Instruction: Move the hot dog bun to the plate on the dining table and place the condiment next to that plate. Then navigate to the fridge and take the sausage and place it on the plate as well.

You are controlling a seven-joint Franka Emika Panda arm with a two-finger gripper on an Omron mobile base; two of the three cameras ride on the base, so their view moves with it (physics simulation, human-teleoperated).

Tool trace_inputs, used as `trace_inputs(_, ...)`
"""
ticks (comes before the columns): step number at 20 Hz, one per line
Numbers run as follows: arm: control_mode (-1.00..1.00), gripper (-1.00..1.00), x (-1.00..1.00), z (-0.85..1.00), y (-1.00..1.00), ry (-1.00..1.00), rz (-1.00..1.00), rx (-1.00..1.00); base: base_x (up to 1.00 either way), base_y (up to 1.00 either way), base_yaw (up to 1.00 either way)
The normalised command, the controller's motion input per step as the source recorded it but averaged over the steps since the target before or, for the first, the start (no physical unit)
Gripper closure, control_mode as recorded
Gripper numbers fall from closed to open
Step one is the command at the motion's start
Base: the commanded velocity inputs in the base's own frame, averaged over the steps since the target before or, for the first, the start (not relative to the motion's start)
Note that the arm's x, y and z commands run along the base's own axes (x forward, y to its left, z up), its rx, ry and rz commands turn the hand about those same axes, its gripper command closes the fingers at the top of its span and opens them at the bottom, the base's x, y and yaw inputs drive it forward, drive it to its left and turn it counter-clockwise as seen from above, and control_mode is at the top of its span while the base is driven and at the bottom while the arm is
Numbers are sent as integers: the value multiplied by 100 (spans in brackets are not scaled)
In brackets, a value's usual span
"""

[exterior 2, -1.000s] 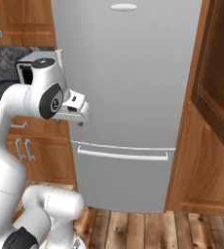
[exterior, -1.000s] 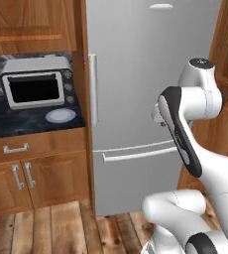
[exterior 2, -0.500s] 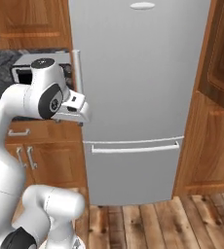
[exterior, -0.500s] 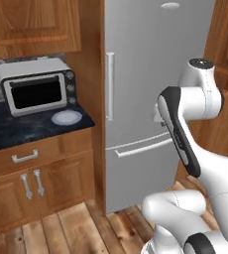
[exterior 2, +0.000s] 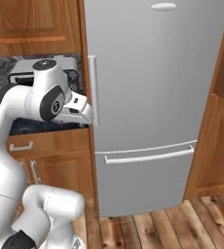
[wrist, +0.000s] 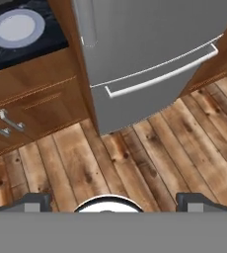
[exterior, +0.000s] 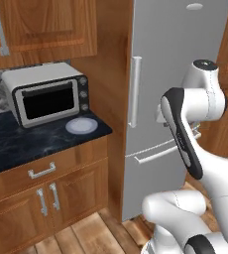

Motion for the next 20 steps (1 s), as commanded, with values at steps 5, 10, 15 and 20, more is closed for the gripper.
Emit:
trace_inputs(5, 100, -100, 0, 0, 0, 0, 0, 0, 39, 35, -12)
trace_inputs(10, -100, -100, 9, 0, 0, -18, -3, 1, 5, 4, -2)
trace_inputs(15, -100, -100, 37, -2, 0, -49, 5, 16, 0, 0, 0)
trace_inputs(20, -100, -100, 79, -2, 0, -26, 5, 13, 0, 0, 0)
